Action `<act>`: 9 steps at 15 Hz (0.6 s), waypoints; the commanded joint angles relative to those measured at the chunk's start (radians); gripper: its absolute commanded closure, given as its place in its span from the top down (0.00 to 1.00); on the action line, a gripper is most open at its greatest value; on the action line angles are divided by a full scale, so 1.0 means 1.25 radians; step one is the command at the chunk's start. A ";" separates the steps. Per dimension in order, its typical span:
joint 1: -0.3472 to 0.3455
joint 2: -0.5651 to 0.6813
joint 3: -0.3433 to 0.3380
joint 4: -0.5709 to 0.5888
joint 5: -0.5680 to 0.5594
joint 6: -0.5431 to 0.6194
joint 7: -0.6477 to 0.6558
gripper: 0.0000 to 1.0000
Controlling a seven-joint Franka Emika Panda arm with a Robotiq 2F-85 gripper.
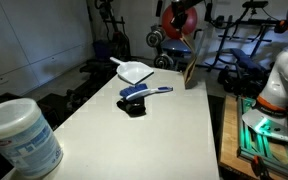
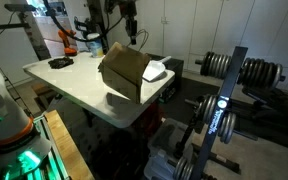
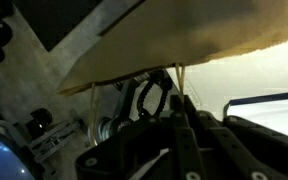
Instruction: Put the cardboard on the table
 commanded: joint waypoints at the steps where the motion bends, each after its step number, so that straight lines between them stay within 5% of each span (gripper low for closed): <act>1: -0.010 0.045 0.011 0.007 0.006 0.037 0.022 0.01; 9: 0.000 0.102 0.010 0.006 -0.005 0.114 0.026 0.01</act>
